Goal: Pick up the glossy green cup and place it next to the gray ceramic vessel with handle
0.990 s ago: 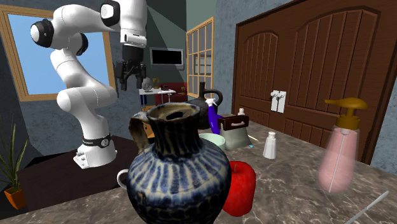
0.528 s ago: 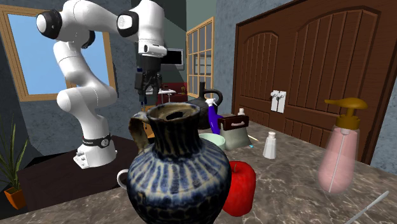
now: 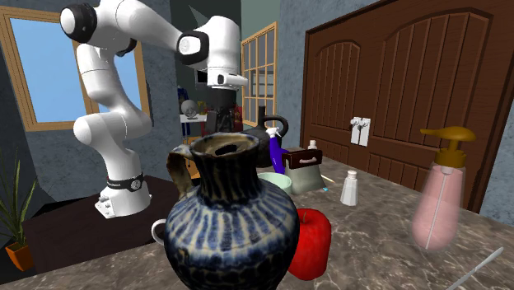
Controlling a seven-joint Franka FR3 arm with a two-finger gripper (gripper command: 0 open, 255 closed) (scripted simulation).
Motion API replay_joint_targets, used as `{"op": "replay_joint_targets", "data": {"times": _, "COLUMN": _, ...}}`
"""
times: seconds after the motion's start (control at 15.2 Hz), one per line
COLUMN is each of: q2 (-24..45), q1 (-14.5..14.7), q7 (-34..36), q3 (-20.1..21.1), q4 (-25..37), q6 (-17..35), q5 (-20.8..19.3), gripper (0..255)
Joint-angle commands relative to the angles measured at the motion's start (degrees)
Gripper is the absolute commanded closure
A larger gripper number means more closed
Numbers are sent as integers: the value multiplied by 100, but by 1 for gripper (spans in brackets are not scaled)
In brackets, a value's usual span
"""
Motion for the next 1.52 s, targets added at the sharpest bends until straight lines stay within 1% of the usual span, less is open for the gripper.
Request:
{"op": "replay_joint_targets", "data": {"times": 0.0, "q2": 434, "q1": -14, "q7": 58, "q3": 40, "q4": 246, "q6": 258, "q5": -95, "gripper": 0}}
{"op": "replay_joint_targets", "data": {"times": 0.33, "q2": 1488, "q1": -17, "q7": 230, "q3": 117, "q4": 1003, "q6": 701, "q5": -377, "gripper": 0}}
{"op": "replay_joint_targets", "data": {"times": 0.66, "q2": 2539, "q1": 37, "q7": 395, "q3": 142, "q4": 1938, "q6": 951, "q5": -692, "gripper": 0}}
{"op": "replay_joint_targets", "data": {"times": 1.12, "q2": 2800, "q1": 18, "q7": 458, "q3": 95, "q4": 1724, "q6": 1421, "q5": -792, "gripper": 0}}
{"op": "replay_joint_targets", "data": {"times": 1.45, "q2": 2823, "q1": 16, "q7": 464, "q3": 91, "q4": 1709, "q6": 1459, "q5": -801, "gripper": 0}}
